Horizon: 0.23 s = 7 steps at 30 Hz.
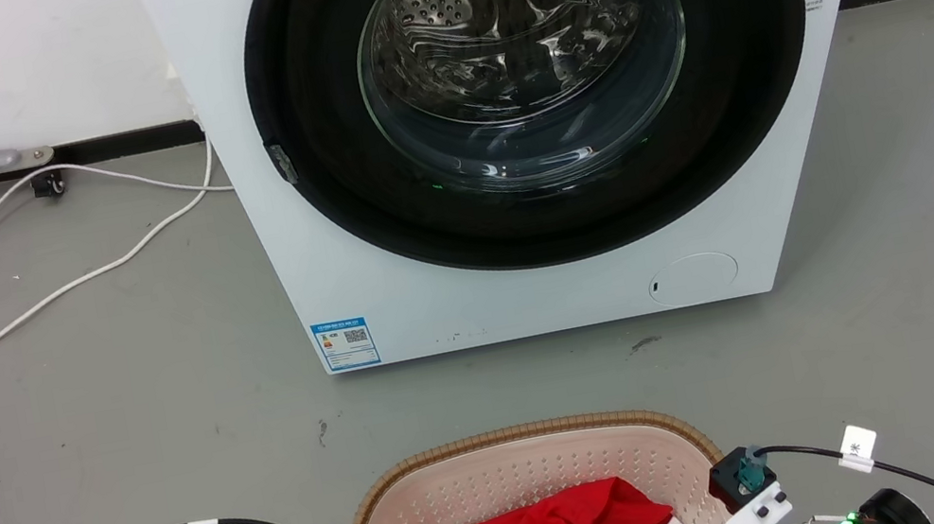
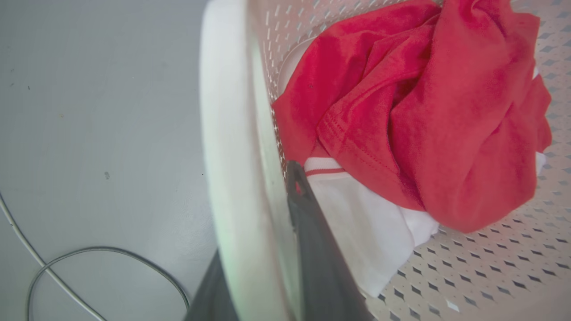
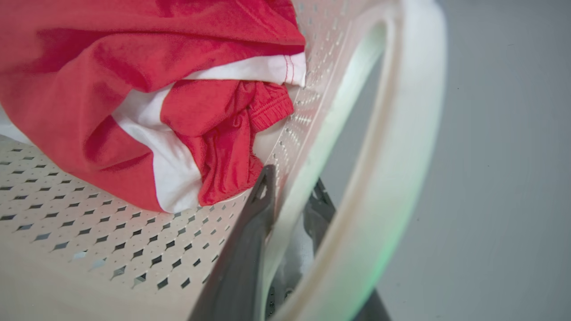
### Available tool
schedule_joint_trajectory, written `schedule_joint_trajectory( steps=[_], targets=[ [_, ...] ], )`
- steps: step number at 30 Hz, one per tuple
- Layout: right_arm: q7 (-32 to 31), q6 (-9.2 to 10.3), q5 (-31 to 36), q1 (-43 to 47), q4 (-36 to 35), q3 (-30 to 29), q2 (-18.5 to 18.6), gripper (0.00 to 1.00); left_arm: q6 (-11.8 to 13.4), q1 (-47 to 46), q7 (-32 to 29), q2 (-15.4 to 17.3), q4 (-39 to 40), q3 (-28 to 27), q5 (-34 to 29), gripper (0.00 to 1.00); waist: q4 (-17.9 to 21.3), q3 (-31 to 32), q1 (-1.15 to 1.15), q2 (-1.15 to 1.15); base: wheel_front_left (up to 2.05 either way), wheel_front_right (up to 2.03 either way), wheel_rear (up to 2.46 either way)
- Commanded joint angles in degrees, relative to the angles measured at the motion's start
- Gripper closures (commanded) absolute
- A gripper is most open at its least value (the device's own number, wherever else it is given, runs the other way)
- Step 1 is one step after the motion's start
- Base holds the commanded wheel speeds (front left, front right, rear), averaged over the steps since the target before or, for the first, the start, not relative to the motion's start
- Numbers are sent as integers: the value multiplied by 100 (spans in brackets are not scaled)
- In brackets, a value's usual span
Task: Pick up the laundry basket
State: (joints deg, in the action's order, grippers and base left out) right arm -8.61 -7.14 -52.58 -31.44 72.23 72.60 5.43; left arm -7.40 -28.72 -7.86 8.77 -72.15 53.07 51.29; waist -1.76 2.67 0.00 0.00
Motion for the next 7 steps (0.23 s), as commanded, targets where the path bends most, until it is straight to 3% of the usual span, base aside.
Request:
schedule_joint_trajectory(
  steps=[1,7],
  targets=[
    [-6,-65,19,24,27,57,85,100,-10,-94,61,110,-15,22,1,100,0,-2,0,0,0,0,0],
    [-16,-65,6,35,24,69,78,100,-10,-99,80,109,-17,83,60,100,2,-5,0,0,0,0,0]
  ],
)
